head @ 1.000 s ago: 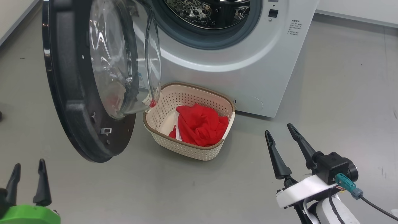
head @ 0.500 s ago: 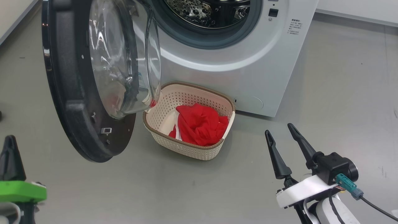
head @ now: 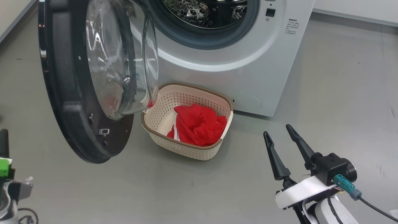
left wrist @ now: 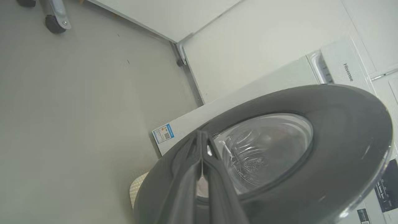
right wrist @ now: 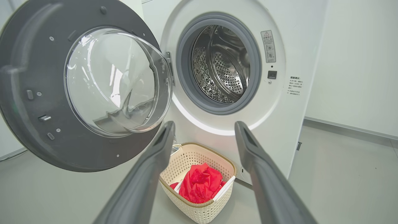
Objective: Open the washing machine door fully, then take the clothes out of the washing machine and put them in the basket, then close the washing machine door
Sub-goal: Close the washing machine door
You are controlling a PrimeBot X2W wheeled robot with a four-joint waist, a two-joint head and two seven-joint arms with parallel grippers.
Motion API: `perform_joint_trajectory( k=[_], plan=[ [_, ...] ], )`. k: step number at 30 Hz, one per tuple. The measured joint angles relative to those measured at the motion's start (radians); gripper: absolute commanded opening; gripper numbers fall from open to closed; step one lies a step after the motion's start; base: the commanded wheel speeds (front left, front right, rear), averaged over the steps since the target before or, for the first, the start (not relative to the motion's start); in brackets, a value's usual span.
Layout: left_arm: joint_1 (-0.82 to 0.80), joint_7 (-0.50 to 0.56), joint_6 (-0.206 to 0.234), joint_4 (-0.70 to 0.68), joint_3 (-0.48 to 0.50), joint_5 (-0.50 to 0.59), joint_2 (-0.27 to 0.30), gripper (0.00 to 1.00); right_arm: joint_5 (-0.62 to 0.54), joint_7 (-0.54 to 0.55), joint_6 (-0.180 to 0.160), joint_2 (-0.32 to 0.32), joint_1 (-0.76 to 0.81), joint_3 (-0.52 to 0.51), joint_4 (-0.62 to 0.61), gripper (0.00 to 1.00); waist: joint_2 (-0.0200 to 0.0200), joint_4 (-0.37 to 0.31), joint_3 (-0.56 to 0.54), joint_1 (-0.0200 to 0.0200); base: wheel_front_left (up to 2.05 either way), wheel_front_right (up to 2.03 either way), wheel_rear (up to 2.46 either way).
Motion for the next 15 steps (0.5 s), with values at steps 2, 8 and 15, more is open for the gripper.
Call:
perform_joint_trajectory(
  k=[2, 8, 15],
  plan=[
    [-0.014, 0.049, 0.035, 0.019, 0.033, -0.058, -0.006, 0.00, 0.000, 0.000, 0.000, 0.000, 0.000, 0.002, 0.000, 1.00, 0.0000, -0.003, 0.001, 0.0000, 0.00, 0.00, 0.00],
    [-0.097, 0.153, 0.155, 0.046, 0.116, -0.224, -0.049, 0.00, 0.000, 0.000, 0.000, 0.001, 0.000, 0.005, 0.002, 1.00, 0.0000, -0.013, 0.002, 0.0000, 0.00, 0.00, 0.00],
    [-0.124, 0.279, 0.177, 0.065, 0.119, -0.286, -0.050, 0.00, 0.000, 0.000, 0.000, 0.001, 0.000, 0.008, 0.005, 1.00, 0.0000, -0.021, -0.001, 0.0000, 0.00, 0.00, 0.00]
  ],
)
